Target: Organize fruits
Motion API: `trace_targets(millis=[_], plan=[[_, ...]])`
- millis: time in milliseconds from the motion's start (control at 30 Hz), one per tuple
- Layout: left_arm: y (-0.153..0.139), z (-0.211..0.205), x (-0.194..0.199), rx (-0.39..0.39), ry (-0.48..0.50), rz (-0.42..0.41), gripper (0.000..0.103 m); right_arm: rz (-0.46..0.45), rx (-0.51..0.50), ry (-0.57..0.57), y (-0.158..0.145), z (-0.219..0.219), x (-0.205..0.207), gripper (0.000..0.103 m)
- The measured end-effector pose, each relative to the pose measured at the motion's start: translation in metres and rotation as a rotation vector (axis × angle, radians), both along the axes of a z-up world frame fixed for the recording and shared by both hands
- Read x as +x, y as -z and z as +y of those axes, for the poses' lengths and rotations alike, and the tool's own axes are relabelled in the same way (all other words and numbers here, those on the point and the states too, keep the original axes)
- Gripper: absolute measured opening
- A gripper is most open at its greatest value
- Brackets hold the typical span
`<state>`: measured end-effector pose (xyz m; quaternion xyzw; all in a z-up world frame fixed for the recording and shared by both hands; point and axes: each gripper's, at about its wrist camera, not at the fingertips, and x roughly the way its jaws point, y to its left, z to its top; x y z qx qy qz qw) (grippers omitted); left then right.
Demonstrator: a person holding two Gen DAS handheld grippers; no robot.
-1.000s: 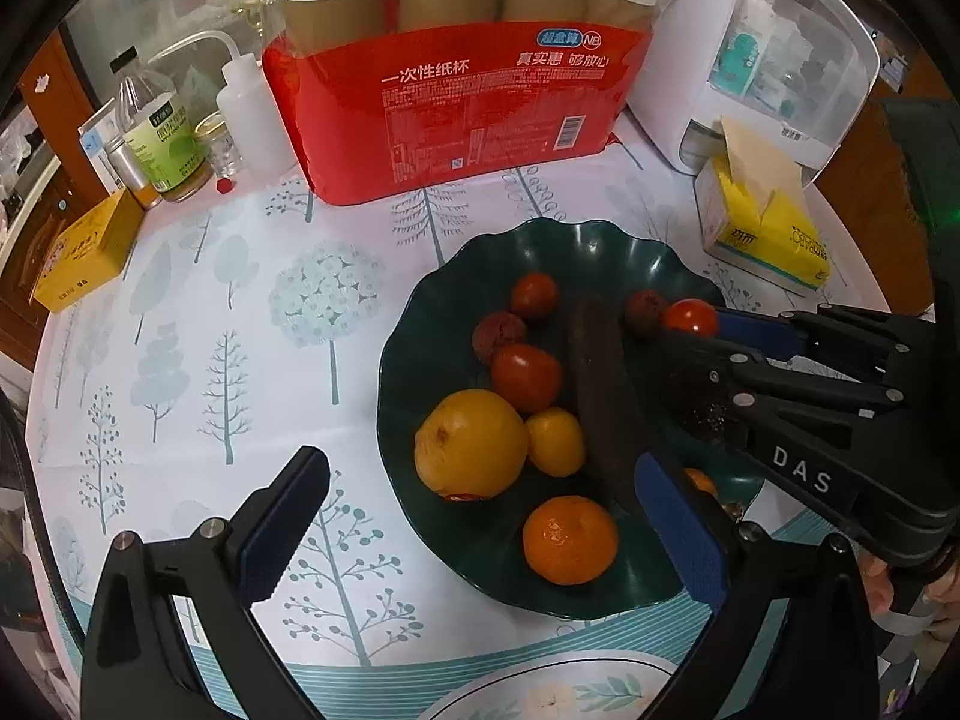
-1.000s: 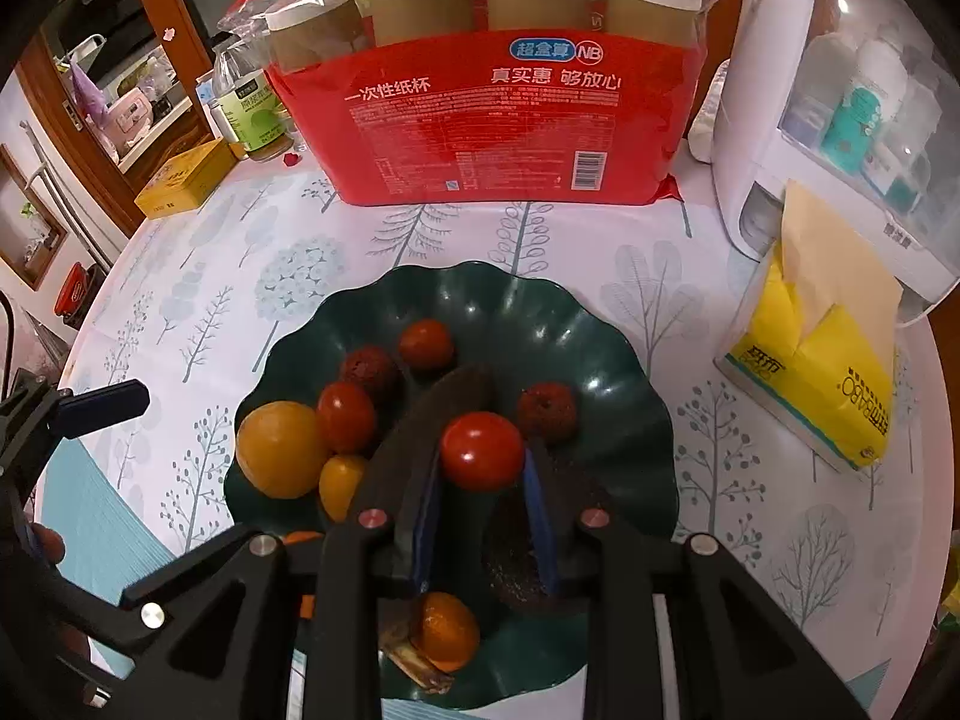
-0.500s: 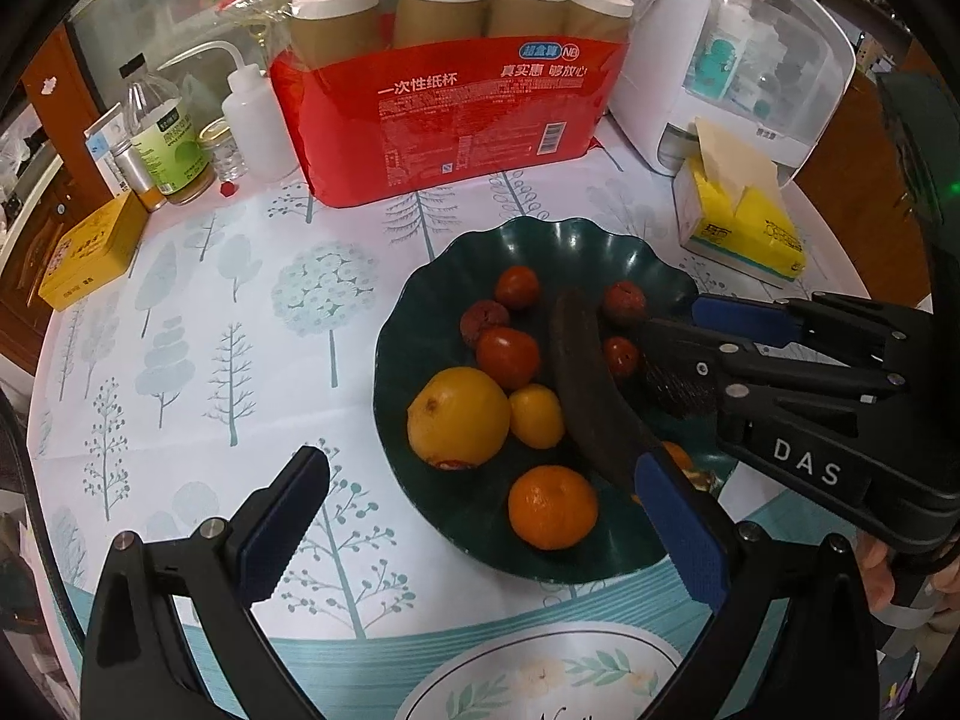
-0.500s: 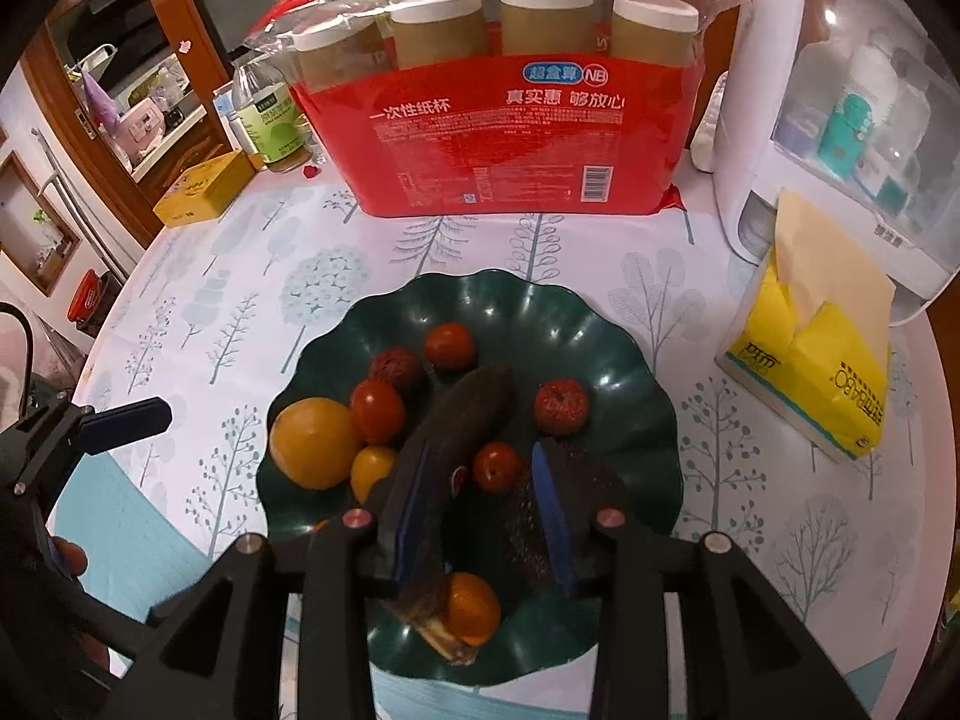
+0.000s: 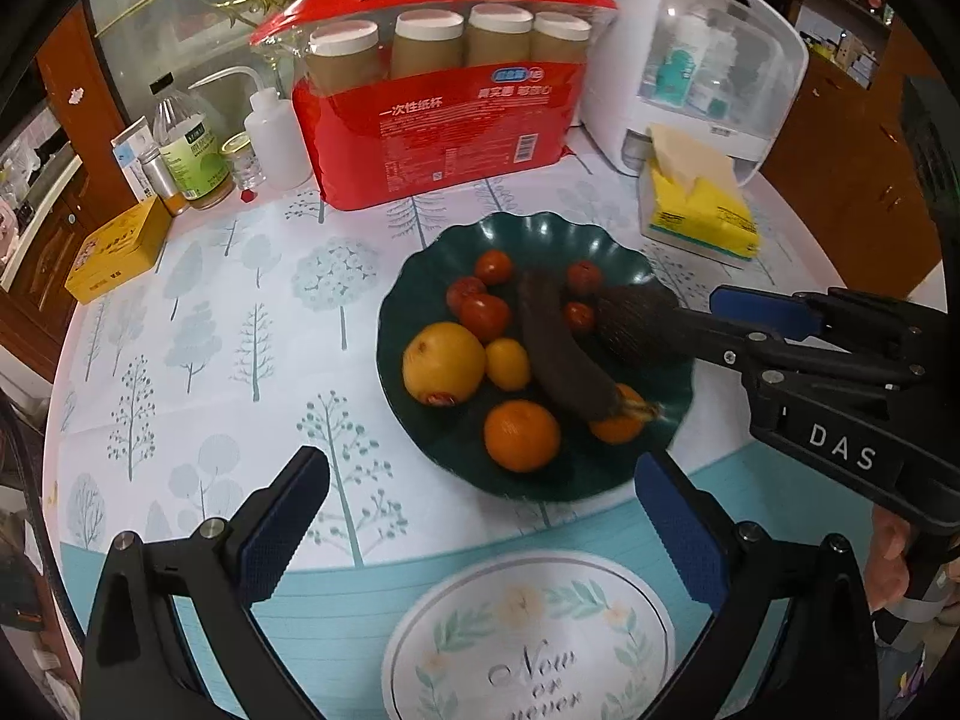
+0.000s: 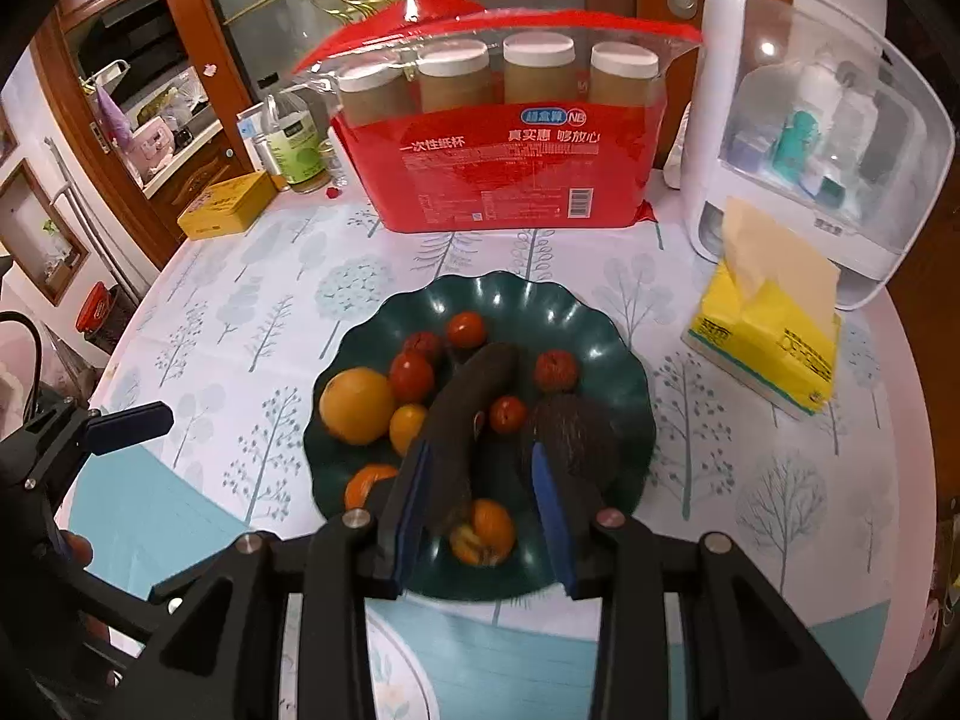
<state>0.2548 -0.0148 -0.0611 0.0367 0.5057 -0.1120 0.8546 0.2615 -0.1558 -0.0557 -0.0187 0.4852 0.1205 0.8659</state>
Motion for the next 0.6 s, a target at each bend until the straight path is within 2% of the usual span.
trace_targets(millis=[600], plan=[[-0.021,0.001,-0.121,-0.056,-0.032,-0.017,0.101,-0.052,0.051,0.057,-0.017,-0.017,-0.125,0.035]])
